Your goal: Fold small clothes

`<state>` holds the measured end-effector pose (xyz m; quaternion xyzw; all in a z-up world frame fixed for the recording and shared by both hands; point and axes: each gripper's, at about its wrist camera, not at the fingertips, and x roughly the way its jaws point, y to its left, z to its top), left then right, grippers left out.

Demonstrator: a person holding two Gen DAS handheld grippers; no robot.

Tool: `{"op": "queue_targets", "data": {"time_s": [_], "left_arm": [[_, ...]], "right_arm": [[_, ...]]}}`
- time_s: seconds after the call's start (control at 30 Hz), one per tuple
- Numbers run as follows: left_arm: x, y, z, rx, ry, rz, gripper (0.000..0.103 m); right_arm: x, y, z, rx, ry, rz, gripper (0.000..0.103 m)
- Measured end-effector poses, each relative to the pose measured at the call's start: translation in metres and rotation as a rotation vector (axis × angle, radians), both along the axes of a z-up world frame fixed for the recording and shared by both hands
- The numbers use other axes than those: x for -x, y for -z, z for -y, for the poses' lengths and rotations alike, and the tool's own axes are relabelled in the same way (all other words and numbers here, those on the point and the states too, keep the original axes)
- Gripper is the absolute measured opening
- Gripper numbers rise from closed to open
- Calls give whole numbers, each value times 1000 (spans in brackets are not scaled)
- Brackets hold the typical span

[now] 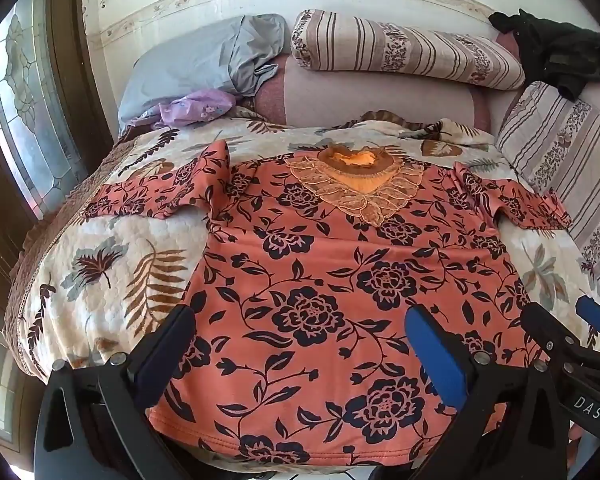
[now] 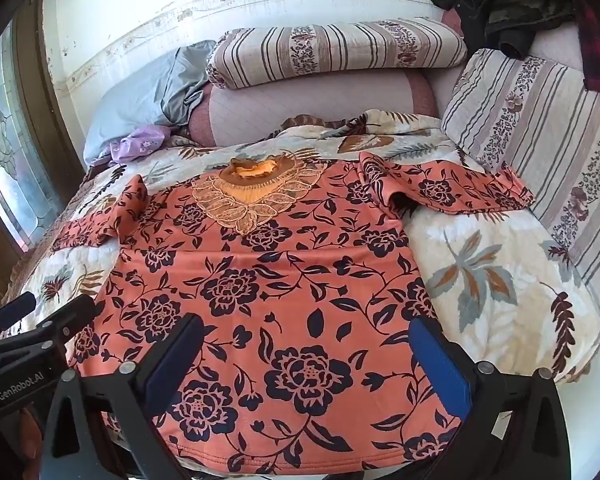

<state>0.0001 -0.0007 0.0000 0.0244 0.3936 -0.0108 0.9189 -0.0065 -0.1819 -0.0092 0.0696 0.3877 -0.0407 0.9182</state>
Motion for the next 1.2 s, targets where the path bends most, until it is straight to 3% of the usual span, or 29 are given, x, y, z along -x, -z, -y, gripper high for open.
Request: {"op": "queue_targets", "data": {"time_s": [0.4,0.47,1.2], "left_arm": [[-4,-1,18,-11,-6,-11,103],[-2,3,2,-1,0,-2,103],[-1,4,4,-6,10,52,103]], "right_arm": [[0,4,-3,0,-5,-6,103],[0,5,-3,-1,-5,-6,103],[-1,7,2,-16,-4,-8,103]]}}
